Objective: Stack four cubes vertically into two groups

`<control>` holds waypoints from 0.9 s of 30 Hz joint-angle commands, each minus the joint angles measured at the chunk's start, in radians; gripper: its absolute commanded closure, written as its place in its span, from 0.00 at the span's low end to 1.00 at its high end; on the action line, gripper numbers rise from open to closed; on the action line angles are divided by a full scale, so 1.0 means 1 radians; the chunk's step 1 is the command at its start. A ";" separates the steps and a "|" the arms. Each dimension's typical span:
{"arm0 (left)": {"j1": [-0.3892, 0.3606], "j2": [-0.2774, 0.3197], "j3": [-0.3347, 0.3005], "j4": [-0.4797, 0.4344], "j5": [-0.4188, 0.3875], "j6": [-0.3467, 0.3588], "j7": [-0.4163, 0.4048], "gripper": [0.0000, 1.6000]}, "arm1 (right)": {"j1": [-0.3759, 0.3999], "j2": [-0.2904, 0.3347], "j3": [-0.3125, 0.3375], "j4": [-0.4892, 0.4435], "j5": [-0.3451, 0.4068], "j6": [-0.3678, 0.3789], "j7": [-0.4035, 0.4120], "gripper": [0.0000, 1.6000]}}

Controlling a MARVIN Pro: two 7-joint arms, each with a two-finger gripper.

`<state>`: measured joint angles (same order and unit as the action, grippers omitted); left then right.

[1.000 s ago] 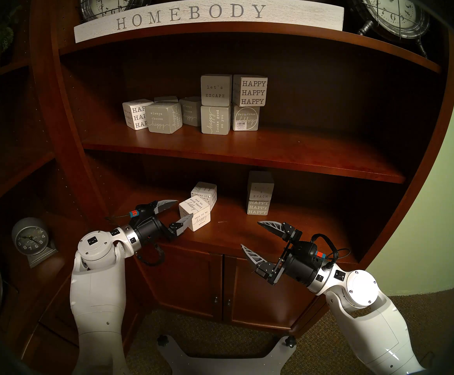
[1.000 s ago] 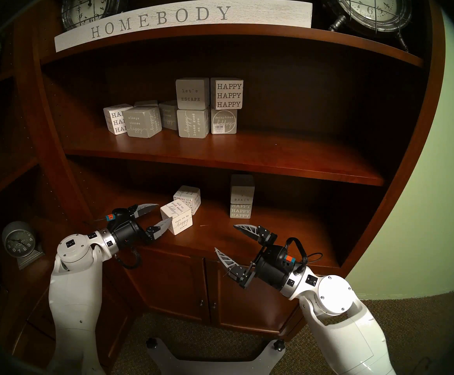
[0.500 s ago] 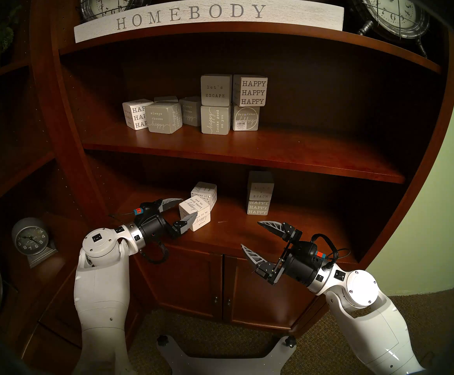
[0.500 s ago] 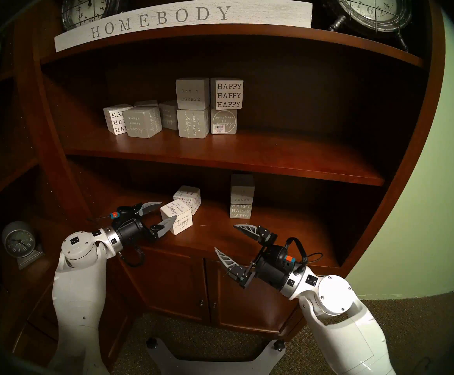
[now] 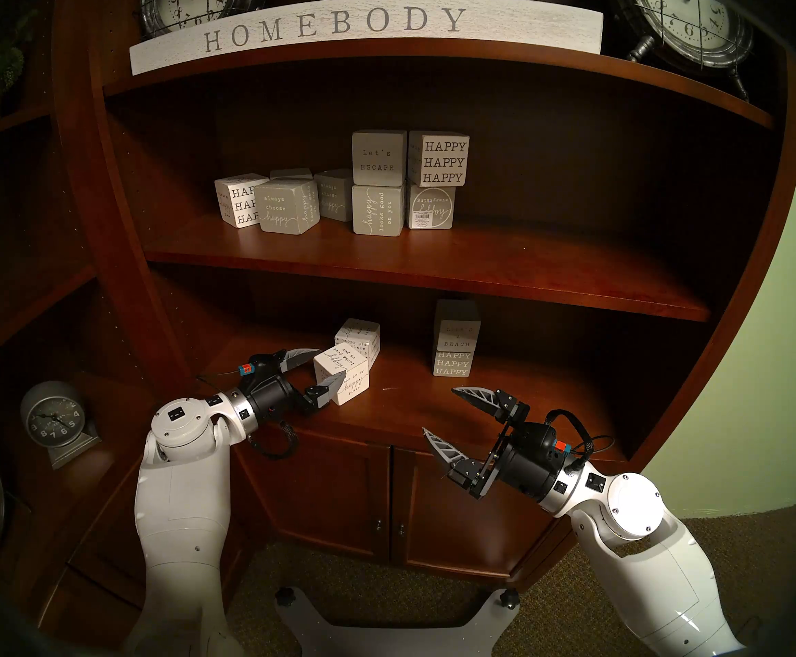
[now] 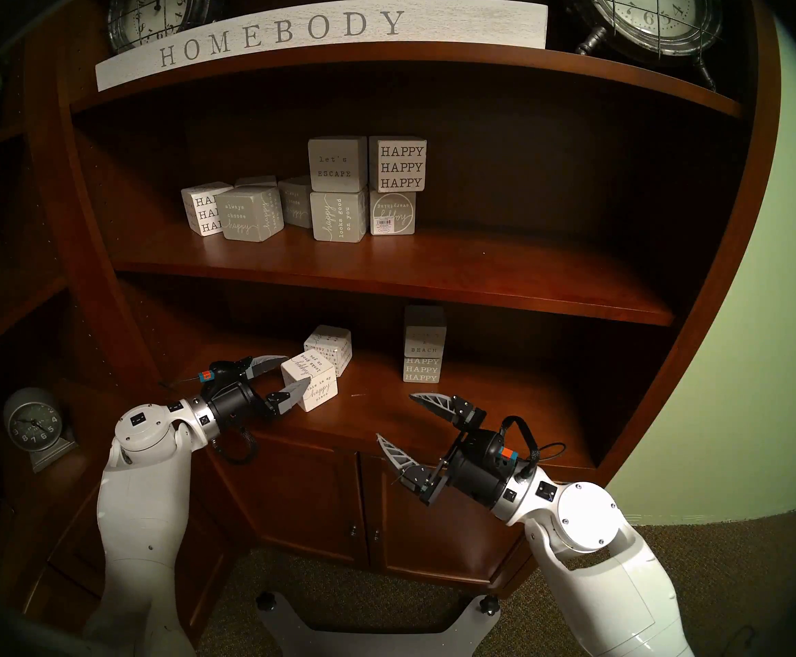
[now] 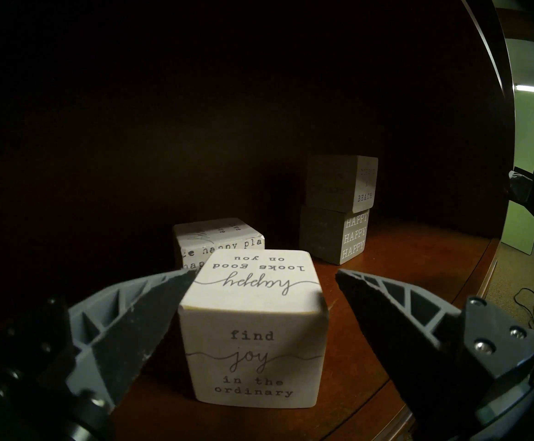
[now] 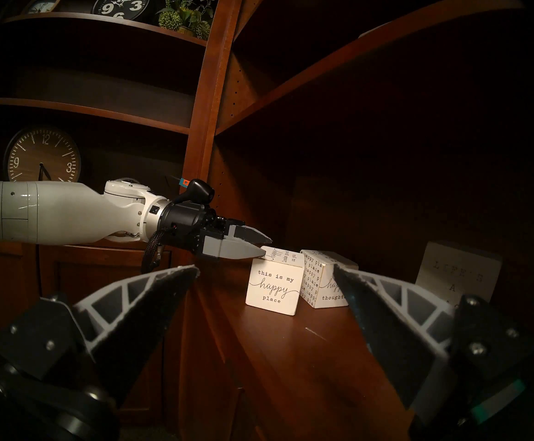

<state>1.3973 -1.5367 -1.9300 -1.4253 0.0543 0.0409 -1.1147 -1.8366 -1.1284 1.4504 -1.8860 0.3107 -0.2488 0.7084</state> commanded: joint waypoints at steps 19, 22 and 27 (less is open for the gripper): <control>-0.018 0.005 0.010 -0.013 -0.011 0.008 -0.015 0.00 | 0.002 -0.003 -0.001 -0.022 0.002 -0.002 0.002 0.00; -0.013 0.002 0.008 -0.016 -0.009 0.013 -0.013 0.00 | 0.002 -0.003 -0.001 -0.022 0.002 -0.002 0.002 0.00; -0.014 0.003 0.007 -0.004 -0.006 0.011 -0.012 0.00 | 0.002 -0.003 -0.001 -0.022 0.002 -0.002 0.002 0.00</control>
<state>1.3859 -1.5298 -1.9187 -1.4173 0.0512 0.0538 -1.1339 -1.8368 -1.1294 1.4513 -1.8862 0.3099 -0.2487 0.7090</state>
